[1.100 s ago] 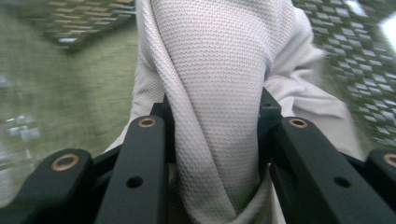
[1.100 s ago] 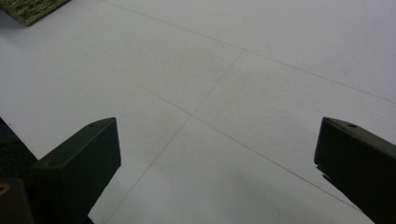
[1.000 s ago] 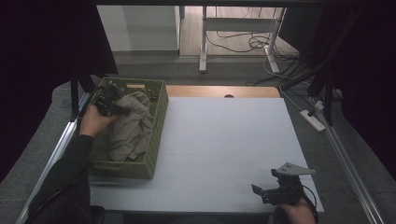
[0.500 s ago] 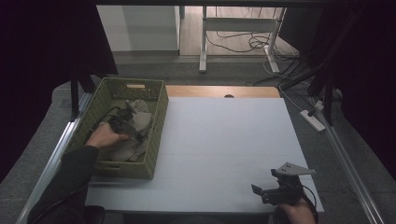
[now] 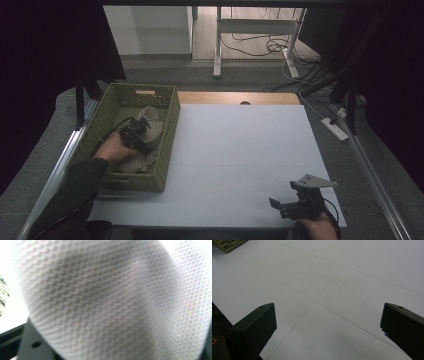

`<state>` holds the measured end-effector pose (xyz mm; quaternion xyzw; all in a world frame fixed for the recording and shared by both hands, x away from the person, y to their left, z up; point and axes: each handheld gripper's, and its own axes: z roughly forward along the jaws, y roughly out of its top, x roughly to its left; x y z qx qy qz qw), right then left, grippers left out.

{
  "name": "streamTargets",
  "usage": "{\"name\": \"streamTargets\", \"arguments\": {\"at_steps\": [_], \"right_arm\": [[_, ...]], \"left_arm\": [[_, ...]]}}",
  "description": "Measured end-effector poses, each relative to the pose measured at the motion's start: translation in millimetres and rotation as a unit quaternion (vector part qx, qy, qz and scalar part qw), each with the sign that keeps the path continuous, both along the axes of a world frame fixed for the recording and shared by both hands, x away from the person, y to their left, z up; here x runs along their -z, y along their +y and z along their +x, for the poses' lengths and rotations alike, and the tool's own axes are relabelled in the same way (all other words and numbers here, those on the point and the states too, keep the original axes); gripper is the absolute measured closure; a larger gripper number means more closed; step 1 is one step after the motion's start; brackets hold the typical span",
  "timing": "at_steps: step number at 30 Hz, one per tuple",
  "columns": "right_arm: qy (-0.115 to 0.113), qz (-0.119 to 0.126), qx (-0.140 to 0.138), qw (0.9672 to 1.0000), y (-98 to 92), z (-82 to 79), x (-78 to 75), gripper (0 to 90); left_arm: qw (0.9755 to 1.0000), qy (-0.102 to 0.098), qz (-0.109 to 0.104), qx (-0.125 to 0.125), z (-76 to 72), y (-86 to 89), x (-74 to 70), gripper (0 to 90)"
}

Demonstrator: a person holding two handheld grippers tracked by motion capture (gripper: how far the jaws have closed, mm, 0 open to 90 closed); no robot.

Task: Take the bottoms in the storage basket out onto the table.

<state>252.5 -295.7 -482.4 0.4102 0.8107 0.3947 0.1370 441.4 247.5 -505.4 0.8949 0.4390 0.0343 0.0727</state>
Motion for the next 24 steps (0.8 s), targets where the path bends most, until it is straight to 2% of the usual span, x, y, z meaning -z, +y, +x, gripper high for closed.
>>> {"name": "streamTargets", "arguments": {"at_steps": [1,2,3,7,9,13,15,19,20,21,22,24], "right_arm": [[0.0,0.0,0.0,1.0,0.2,0.0,0.0,0.9],[0.0,0.0,0.0,1.0,0.2,0.0,0.0,0.9],[0.0,0.0,0.0,1.0,0.1,-0.1,0.0,0.9],[0.0,0.001,0.0,1.0,-0.1,0.1,0.0,0.9],[0.0,0.001,0.0,1.0,-0.1,0.0,0.0,0.9],[0.0,0.001,0.0,1.0,-0.2,0.1,0.0,0.9],[0.0,0.001,0.0,1.0,-0.2,0.1,0.0,0.9],[0.0,0.001,0.001,1.0,-0.2,0.1,-0.1,0.9],[0.0,0.001,0.001,1.0,-0.3,0.2,-0.1,0.9],[0.0,0.001,0.001,1.0,-0.3,0.2,-0.1,0.9],[0.0,0.001,0.001,1.0,-0.3,0.2,-0.1,0.9],[-0.001,0.002,0.001,1.0,-0.4,0.2,-0.1,0.9]], "left_arm": [[0.9999,-0.001,-0.011,0.003,-0.4,1.0,-1.6,39.5],[0.9999,0.0,-0.016,-0.002,0.0,3.0,-2.4,49.1],[0.9997,0.0,-0.024,-0.005,0.9,6.2,-2.3,54.8],[0.9997,0.003,-0.024,-0.007,1.2,6.6,-3.4,58.9],[0.9993,0.009,-0.032,-0.017,2.1,7.7,-4.5,63.3],[0.9978,0.025,-0.046,-0.042,4.4,10.9,-9.1,65.7],[0.9976,0.025,-0.048,-0.043,4.2,11.3,-9.6,65.7],[0.9963,0.009,-0.068,-0.051,3.2,15.0,-16.2,65.8],[0.9957,0.007,-0.076,-0.053,3.0,17.1,-18.5,65.8],[0.9938,-0.002,-0.093,-0.061,2.2,20.6,-22.6,65.8],[0.9938,-0.002,-0.093,-0.061,2.2,20.6,-22.6,65.8],[0.9918,-0.007,-0.11,-0.064,1.3,24.4,-26.4,65.8]]}}
